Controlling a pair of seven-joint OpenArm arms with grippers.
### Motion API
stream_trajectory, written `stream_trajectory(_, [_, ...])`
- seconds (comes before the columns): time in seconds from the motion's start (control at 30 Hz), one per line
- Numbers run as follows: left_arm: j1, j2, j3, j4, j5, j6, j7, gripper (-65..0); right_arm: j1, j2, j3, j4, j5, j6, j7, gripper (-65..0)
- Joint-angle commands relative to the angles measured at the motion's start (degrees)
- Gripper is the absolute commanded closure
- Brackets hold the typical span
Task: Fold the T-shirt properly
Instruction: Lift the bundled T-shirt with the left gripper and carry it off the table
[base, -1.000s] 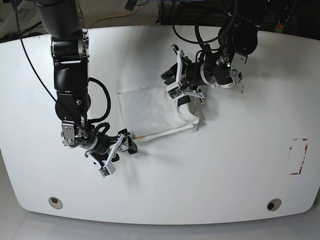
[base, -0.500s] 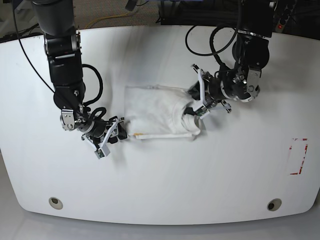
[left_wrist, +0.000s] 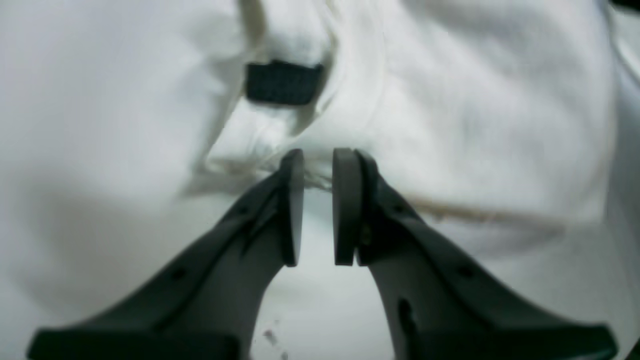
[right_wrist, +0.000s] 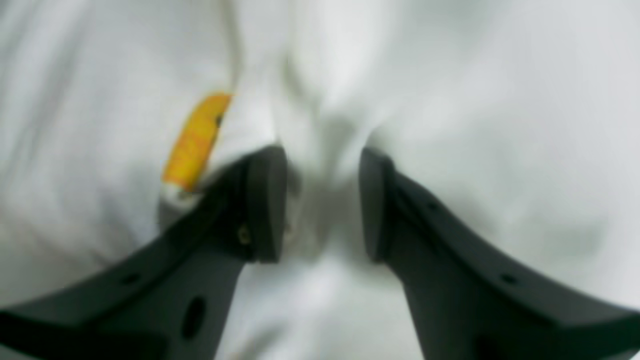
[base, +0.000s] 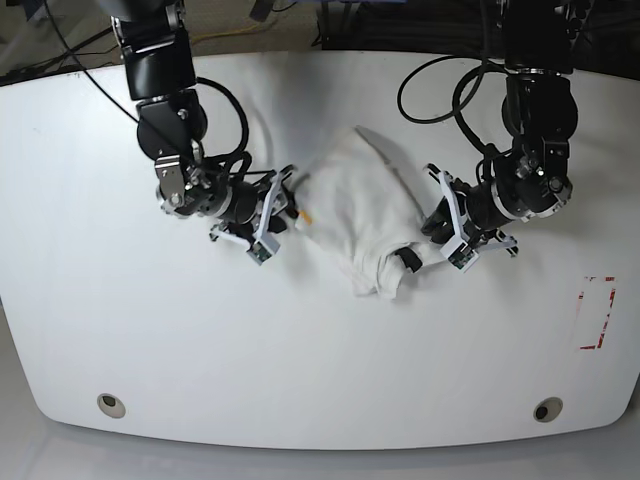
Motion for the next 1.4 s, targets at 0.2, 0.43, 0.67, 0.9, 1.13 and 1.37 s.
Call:
stream_trajectory(0.2, [-1.13,3.11,-2.77,3.74,-0.53,-0.06,4.76,-18.9,-3.96,-7.09,-5.85,8.49,1.09,0.22,-4.36,-22.5])
stream_trajectory(0.43, [-0.95,6.36,-2.68,3.83,-0.53,9.22,4.76,-38.5,-4.05,-8.49,-12.18,8.58,1.26,-3.48,-4.36,-22.5])
stream_trajectory(0.67, [0.37,7.85,-1.98,3.21,-0.44,13.53,3.88,-38.8,-3.0,-4.8,-12.18,8.58,1.88,-3.92,-4.36,-22.5])
stream_trajectory(0.9, [5.29,7.33,1.01,-5.58,4.74,15.9,-6.67,-38.8,-3.44,-3.48,-3.74,8.41,1.88,-3.56,-4.09,-22.5])
stream_trajectory(1.13, [8.02,6.8,0.75,-16.57,10.46,15.9,-15.64,-38.8,-4.14,-3.31,4.0,8.58,1.88,1.53,-4.44,-22.5])
stream_trajectory(1.37, [8.72,-0.5,-8.31,-17.54,10.63,15.99,-15.2,-38.8,-4.14,-3.22,6.02,10.87,1.53,2.33,-5.68,-22.5])
